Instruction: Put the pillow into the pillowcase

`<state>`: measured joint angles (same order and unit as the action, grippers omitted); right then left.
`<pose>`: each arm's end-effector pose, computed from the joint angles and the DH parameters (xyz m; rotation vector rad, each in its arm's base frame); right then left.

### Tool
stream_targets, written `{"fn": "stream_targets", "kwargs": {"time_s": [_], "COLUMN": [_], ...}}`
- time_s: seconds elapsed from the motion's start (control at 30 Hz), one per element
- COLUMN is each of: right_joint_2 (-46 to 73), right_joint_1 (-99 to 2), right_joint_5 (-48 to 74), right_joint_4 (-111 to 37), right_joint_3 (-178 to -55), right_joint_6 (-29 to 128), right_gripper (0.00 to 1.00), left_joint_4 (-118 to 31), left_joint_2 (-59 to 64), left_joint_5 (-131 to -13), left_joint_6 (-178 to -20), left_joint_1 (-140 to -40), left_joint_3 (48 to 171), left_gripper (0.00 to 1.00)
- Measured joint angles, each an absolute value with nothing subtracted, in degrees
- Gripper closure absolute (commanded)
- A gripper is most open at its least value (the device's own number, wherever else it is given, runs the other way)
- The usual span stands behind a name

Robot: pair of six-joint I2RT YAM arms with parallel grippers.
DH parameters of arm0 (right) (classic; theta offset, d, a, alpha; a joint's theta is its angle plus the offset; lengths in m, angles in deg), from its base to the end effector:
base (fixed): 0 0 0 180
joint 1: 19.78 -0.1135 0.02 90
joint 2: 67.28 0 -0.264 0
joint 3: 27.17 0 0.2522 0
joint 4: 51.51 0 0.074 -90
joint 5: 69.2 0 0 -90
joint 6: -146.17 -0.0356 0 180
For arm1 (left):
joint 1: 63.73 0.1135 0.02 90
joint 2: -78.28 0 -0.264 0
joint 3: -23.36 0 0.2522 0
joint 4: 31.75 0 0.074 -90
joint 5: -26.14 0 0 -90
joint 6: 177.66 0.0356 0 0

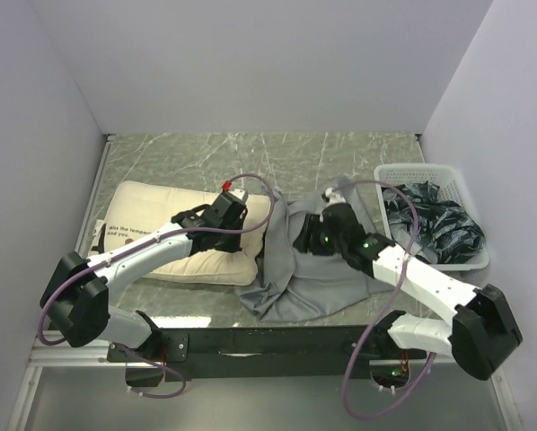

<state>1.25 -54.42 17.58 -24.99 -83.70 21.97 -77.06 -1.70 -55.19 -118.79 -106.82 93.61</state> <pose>0.2093 0.1470 0.2385 -0.0407 2.3392 0.6918 0.2119 -0.1909 0.2414 0.2049 2.5396 -0.3300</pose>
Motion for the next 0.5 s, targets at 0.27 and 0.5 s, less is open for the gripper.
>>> {"fn": "stream_targets", "kwargs": {"time_s": [0.27, 0.5], "right_joint_2": [0.27, 8.88], "right_joint_1": [-59.68, -62.9], "right_joint_5": [19.48, 21.64], "right_joint_4": [-27.57, -31.97], "right_joint_3": [-74.3, -74.8], "right_joint_6": [15.3, 13.12], "right_gripper": [0.45, 0.53], "left_joint_4": [-76.06, -76.06], "left_joint_2": [-1.88, -1.88], "left_joint_5": [-55.47, -55.47], "left_joint_6": [-118.84, -118.88], "left_joint_1": [-106.82, -106.82], "left_joint_3": [93.61, 93.61], "left_gripper": [0.99, 0.99]}}
